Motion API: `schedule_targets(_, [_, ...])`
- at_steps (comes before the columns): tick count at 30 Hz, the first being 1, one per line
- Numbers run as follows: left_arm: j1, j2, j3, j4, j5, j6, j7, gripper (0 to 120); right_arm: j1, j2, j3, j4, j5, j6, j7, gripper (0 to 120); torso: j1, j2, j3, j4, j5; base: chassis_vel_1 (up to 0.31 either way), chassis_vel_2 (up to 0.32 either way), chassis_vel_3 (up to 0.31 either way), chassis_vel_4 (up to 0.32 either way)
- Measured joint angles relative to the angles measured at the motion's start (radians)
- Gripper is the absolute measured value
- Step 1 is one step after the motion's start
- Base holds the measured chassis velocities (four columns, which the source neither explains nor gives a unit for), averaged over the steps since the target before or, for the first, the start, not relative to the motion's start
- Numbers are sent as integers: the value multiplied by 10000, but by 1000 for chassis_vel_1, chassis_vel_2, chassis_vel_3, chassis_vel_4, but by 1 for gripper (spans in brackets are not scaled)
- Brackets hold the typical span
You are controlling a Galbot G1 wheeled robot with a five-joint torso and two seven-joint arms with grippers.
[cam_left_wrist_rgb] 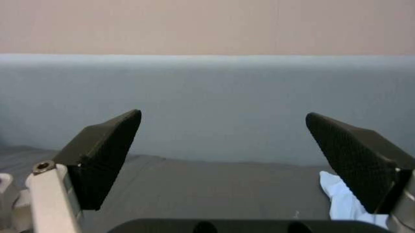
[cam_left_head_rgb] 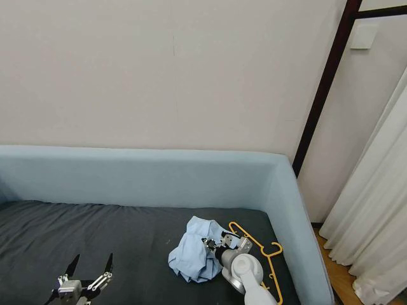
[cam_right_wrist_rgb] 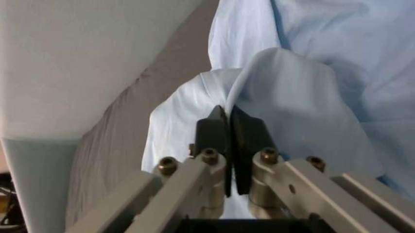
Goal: Pick up the clothes from the sofa and hang them on the clothes hanger.
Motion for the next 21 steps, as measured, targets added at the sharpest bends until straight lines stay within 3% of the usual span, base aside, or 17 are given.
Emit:
schedule_targets(5, [-60,6,-125,-9,-82,5,-9,100,-296,-325,-373,568,-96,884,-255,0,0,0,0,0,2,0,0,0,0])
schedule_targets(9, [-93,-133,-148,-185,-232,-4,-14,100,-908,-1607,-1592,2472,-386,3535,-1501,0,0,0,0,0,4,0,0,0,0])
schedule_targets(11, [-99,-148,-154,-209,-254,-13,-14,100,-975,-1866,-1750,2778,-445,3906,-1794,0,0,0,0,0,3,0,0,0,0])
schedule_targets(14, [-195,-224,-154,-281,-306,-56,-17,100,-957,-3123,-2352,4141,-350,5220,-2999,0,-1,1,-1,-4,4,0,0,0,0])
schedule_targets(21, [-247,-456,87,-399,-194,-94,-11,100,40,-4528,-3011,5176,429,6004,-3811,0,-1,0,0,0,4,0,0,0,0])
